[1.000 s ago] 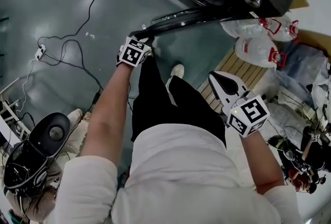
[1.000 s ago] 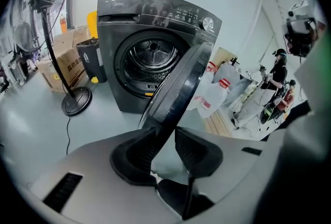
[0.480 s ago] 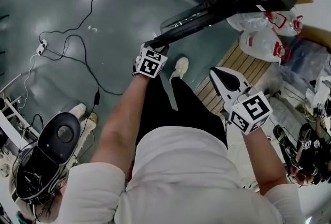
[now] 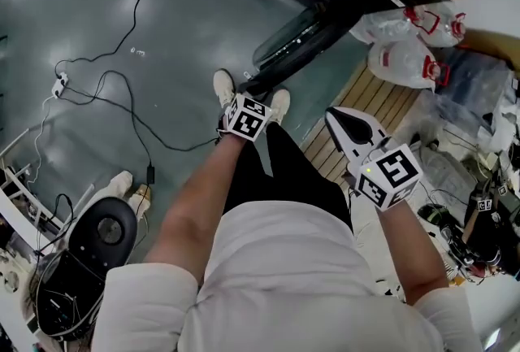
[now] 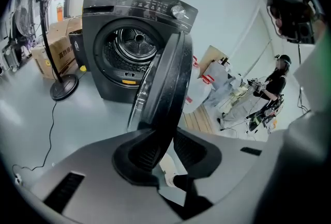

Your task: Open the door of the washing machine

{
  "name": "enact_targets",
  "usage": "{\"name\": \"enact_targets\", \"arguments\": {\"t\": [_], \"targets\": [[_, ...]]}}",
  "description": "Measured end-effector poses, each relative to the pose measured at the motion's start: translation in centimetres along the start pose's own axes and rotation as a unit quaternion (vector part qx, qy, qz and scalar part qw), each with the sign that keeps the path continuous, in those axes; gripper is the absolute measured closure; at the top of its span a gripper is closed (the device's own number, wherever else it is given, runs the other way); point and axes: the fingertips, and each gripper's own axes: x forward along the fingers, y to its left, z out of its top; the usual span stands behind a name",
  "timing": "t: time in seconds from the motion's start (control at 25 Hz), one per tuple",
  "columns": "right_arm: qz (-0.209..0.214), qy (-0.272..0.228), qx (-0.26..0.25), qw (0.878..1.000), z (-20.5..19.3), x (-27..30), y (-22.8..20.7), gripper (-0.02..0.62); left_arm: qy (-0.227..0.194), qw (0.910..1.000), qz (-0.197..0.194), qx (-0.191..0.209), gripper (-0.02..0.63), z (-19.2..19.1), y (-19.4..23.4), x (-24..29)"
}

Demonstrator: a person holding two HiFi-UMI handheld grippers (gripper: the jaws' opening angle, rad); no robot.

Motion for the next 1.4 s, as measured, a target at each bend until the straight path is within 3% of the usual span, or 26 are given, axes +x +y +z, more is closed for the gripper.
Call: {"name": "enact_targets", "arguments": {"t": [0.64, 1.16, 1.4], "targets": [[-0.038, -0.014, 0.026, 0.999, -3.1, -3.4, -1.8, 0.586, 0.031, 0.9985, -0.037, -0.027, 0.492, -1.6, -8.5, 2.3], [-0.048, -0.025, 0.041, 0.998, -3.9, -4.6, -2.3, 0.587, 0.030, 0.9986, -0.042, -0.014, 0.492, -1.6, -9.5, 2.6], [-0.046, -0.024, 0.038, 0.998, -3.5, -4.2, -2.0, 0.586, 0.050, 0.9975, -0.046, -0.020, 0.491, -2.0, -9.5, 2.4]]}}
